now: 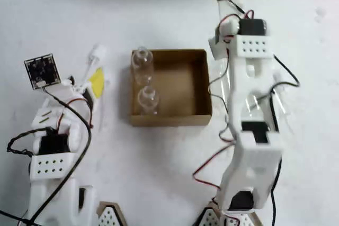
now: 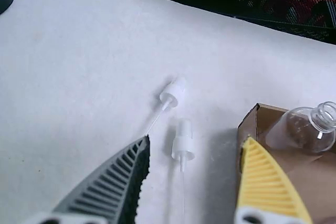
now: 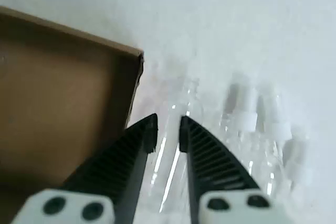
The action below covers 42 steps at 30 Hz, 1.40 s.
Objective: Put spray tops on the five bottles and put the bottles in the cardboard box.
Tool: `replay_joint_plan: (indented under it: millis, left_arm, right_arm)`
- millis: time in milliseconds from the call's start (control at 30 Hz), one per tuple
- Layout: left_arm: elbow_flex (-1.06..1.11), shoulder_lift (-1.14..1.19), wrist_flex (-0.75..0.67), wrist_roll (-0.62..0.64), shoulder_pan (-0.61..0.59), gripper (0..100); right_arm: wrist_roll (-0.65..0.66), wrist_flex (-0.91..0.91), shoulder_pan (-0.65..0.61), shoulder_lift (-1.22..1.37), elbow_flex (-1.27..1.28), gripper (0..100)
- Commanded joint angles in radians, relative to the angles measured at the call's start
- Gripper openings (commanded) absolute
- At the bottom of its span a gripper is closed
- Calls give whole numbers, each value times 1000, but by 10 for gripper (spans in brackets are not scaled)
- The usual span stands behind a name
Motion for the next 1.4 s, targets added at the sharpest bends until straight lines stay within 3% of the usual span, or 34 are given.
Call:
replay_joint_plan:
  millis: [0,300,667,800,1033,1133,1300,1367]
  left_arm:
    - [-6,-25,-34,-11,-8,268]
    - [58,-25,-163,-12,-8,268]
    - [64,-25,-173,-12,-8,268]
    - [64,-25,-173,-12,-8,268]
    - [63,-25,-173,-12,-8,268]
    - [63,-25,-173,-12,-8,268]
    - [64,-25,-173,-12,-8,268]
    - [64,-25,-173,-12,-8,268]
  right_arm:
    - [9,7,-1,120,-204,39]
    - [9,94,35,338,-404,15]
    - [23,260,65,403,-456,15]
    - [140,309,73,398,-456,15]
    - [143,285,73,265,-453,18]
    - [81,202,51,266,-450,26]
    - [2,124,58,334,-453,163]
    - [3,125,53,366,-454,166]
